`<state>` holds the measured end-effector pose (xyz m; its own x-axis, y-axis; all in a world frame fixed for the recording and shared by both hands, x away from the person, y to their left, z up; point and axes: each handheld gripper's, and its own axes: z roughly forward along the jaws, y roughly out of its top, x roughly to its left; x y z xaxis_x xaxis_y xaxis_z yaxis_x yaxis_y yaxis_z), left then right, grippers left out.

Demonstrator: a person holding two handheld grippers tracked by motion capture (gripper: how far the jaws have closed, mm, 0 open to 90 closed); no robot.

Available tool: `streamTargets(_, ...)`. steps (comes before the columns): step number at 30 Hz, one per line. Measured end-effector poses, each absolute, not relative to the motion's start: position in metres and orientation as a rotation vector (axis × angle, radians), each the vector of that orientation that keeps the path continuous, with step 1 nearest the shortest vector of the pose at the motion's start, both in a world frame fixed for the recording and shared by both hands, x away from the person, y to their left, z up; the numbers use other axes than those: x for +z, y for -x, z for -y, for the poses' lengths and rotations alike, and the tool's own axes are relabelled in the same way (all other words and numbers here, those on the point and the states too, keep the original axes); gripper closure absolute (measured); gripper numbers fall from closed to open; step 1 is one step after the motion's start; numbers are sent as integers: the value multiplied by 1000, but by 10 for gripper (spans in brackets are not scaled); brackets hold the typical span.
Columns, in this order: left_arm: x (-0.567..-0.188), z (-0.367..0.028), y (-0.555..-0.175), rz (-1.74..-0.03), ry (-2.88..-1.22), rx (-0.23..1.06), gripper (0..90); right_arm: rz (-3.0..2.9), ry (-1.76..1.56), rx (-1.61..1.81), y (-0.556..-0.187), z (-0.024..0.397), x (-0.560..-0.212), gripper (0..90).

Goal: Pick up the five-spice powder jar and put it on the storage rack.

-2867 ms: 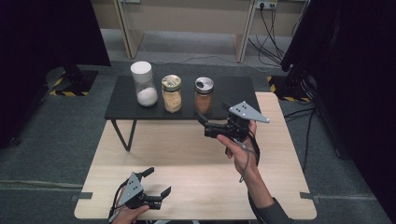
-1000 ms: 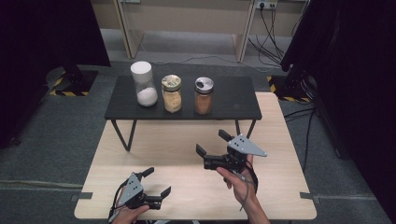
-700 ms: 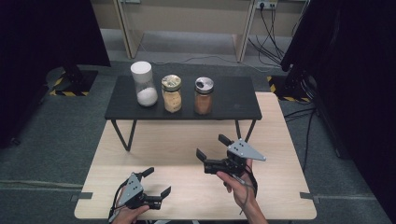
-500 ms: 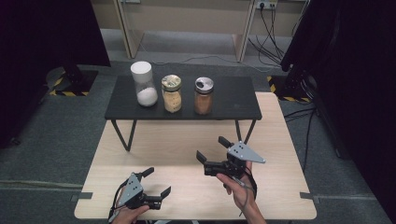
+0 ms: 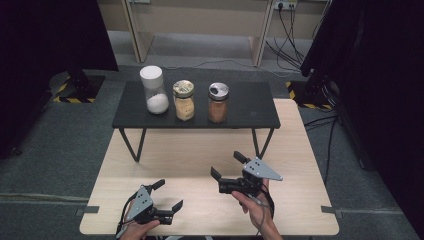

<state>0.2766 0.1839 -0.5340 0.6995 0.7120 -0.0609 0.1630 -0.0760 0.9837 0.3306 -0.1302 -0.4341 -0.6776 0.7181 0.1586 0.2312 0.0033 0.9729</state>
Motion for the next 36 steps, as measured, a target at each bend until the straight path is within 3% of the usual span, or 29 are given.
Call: streamTargets(36,-534,-184,-277,-728,-1617,527,35,-1977,-1026,1675,-316,138,-490,23)
